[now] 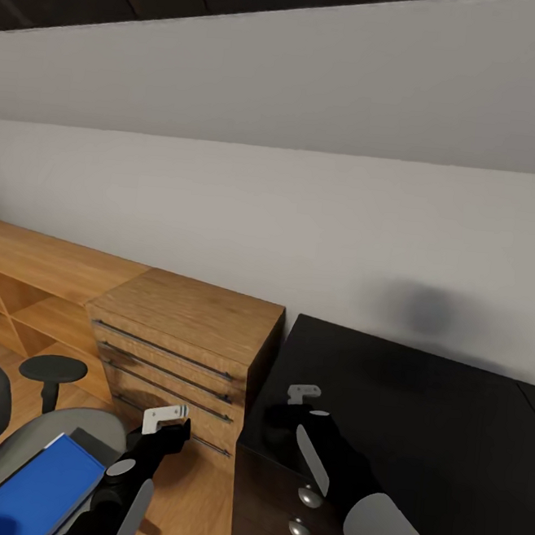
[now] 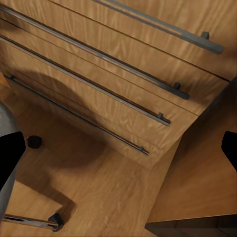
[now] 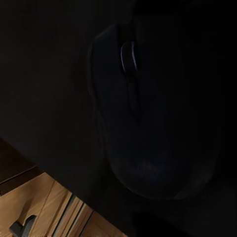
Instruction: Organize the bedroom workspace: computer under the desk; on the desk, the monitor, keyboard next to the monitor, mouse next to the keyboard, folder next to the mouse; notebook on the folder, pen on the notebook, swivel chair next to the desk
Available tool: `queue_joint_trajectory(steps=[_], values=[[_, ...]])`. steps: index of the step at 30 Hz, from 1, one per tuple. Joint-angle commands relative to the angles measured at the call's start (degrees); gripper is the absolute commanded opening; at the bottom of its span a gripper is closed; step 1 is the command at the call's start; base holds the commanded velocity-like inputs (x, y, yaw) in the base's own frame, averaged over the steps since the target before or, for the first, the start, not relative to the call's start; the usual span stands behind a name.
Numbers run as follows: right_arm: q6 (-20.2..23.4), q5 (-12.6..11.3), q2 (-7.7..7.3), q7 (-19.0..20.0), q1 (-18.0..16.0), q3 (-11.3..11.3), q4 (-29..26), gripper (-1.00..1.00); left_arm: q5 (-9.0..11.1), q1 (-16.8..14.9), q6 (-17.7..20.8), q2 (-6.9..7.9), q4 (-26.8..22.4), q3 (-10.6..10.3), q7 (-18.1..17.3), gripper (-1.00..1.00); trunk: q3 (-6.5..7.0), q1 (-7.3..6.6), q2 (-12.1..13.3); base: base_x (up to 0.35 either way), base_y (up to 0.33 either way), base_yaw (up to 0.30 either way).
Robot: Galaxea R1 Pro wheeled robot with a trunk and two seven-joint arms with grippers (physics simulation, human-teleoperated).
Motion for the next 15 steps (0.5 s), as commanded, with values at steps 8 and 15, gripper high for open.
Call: queue_joint_trajectory(steps=[8,15], values=[[-0.02,-0.57,-0.14,-0.48,-0.02,0.01,-0.24,1.00,0.60,-0.03,0.19,0.01,-0.01,-0.09,0.53,1.00,-0.07,0.00,-0.03,0.000,0.000,0.000],[-0.07,-0.57,-0.15,-0.48,-0.02,-0.03,-0.38,1.00,0.60,-0.03,0.19,0.03,-0.01,-0.09,0.53,1.00,-0.07,0.00,-0.03,0.000,0.000,0.000]])
